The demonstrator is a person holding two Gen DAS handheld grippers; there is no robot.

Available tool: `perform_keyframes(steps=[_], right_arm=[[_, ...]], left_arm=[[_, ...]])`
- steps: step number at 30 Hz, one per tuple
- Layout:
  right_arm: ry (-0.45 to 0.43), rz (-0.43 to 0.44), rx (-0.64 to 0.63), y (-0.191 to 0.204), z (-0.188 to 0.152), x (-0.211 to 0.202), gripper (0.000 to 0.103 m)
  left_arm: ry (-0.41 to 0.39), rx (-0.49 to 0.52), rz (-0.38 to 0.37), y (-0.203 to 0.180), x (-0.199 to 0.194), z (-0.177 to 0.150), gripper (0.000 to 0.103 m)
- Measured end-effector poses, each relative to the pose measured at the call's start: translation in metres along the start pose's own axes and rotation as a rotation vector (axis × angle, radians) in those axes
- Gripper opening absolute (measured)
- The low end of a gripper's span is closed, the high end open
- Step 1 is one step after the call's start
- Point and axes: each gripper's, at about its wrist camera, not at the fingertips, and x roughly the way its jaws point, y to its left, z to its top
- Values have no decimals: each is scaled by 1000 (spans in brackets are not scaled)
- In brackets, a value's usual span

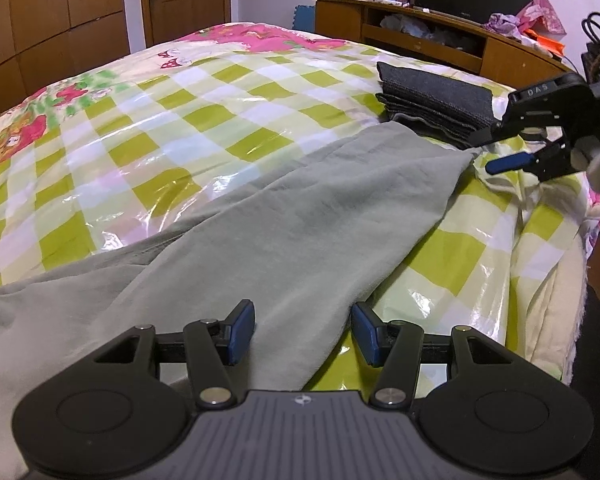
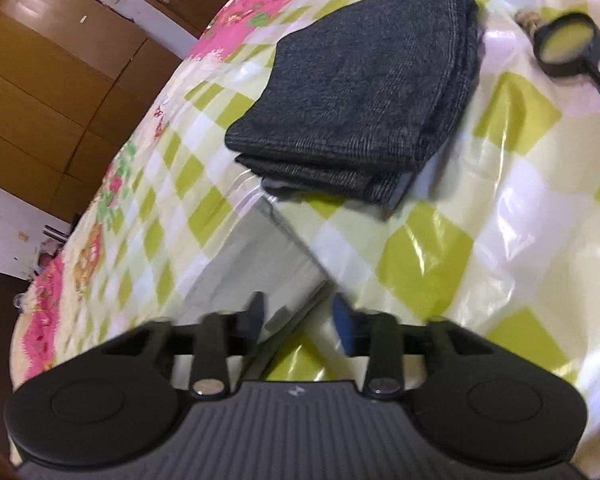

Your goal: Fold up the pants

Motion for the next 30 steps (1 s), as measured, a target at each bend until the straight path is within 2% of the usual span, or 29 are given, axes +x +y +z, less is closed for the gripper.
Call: perform_keyframes(steps=[7,11,13,16,22,24,25,28,29,30], right_arm=[[12,-17,-5,5,2,30,46],[-2,-13,-31,11,2,44,50],[-13,3,-35,12,1,44,50],[-52,72,-11,6,-5,37,50],[-6,116,2,8,-15,53,49],[1,138,51,6,-10,60,13],[14,138,77,5,-7,63,5],[-24,191,121,0,0,51,4],[-53,204,111,1,1,41,4],[-92,211,90,3,2,29,4]], left_arm=[[0,-7,-7,0,1,0,65],[-3,-10,-8,1,2,0,65],[-17,-16,-10,3,-2,1,65],[-23,-24,-2,7,-4,1,65],[-18,-41,22,11,-2,1,65],[-18,-32,30,9,-3,2,65],[-21,-31,29,9,-4,3,65],[-64,-19,22,5,-9,10,66],[-81,-12,21,2,-10,12,67],[-91,-11,19,1,-9,14,73]])
